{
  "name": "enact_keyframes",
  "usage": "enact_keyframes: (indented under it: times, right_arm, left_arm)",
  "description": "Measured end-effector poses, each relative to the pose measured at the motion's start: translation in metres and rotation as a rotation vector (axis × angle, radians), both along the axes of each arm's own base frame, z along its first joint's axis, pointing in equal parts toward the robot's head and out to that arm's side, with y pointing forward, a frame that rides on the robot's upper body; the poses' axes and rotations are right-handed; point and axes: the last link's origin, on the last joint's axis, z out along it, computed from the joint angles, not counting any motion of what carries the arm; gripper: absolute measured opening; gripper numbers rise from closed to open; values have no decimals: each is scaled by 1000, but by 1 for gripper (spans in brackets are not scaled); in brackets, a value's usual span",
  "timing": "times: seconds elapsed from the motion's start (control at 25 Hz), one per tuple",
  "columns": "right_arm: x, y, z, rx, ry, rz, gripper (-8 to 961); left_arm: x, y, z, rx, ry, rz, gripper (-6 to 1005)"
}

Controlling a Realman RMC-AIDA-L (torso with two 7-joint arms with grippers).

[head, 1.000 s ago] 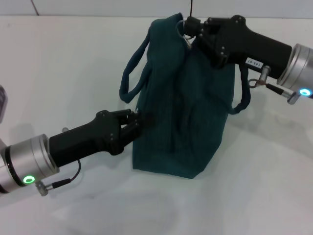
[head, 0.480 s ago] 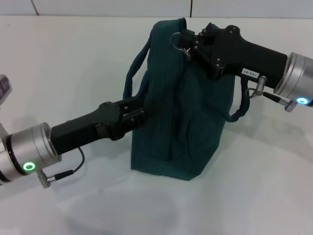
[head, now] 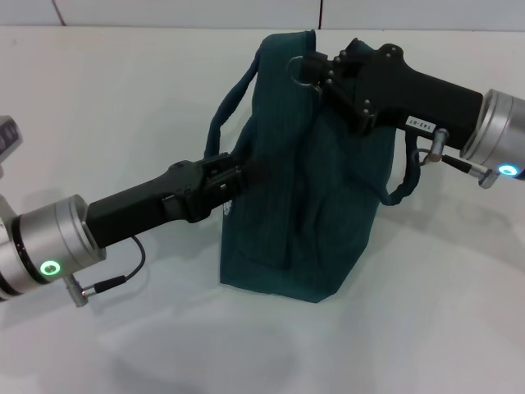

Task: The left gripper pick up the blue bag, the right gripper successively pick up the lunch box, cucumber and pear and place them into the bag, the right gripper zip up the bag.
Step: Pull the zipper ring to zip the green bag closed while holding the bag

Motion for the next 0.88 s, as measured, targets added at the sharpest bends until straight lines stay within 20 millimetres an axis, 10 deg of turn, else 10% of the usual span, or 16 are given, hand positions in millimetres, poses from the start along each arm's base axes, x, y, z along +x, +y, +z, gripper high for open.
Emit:
enact_keyframes:
  times: [0.48,0.88]
  right_arm:
    - [2,2,4,7,6,-11,7]
    - [4,6,11,33,30,-35,7]
  left_arm:
    - [6,-1,1,-11,-19,-43,75]
    - [13,-3,5,-22,-38,-100,61]
